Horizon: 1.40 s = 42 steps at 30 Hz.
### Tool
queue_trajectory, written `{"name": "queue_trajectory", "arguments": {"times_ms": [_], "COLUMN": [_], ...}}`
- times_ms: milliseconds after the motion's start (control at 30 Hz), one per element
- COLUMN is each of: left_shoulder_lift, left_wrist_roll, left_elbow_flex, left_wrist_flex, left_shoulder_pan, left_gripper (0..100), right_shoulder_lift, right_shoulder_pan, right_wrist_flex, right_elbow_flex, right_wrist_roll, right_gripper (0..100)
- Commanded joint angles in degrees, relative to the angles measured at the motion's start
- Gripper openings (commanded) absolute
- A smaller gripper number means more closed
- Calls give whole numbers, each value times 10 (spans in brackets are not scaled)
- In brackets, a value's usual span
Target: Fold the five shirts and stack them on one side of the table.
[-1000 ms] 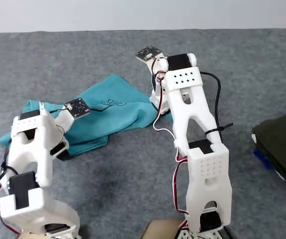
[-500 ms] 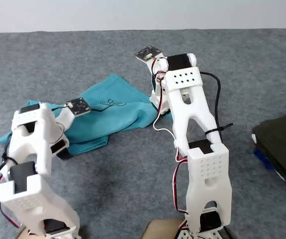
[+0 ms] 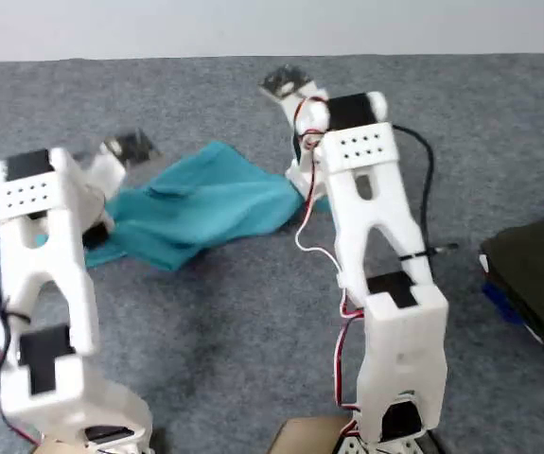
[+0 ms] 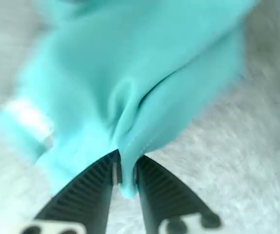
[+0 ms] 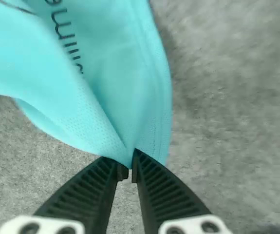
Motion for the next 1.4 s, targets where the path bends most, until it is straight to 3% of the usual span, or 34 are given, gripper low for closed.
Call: {"name": "queue_trajectory", "arguments": {"times_ms": [0,167,333,533,800,1133,1367], "left_shoulder_lift": [-110,-195,-246,-226,-120,78,162], "left_wrist_roll": [92,213,282,288,307,328,330], "left_elbow_flex": [-68,-136,-195,-196,-192,-178,-181], "left_wrist_flex": [8,7,10,47,78,-18,-91], "left_shoulder_pan": [25,67,84,79,66,-33,-75], "left_gripper": [6,6,6,6,6,6,6], "right_shoulder_lift": [-102,-201,-270,-251,-217,-214,-208], "right_shoulder_pan": [33,73,106,91,-1,-83,-134], "right_wrist_flex": [15,15,8,22,22,17,-71], "right_elbow_flex": [-7,-7,-4,10,101,317,407], "right_wrist_roll": [-4,-3,0,25,29,117,147], "right_gripper": [11,11,11,11,11,10,17]}}
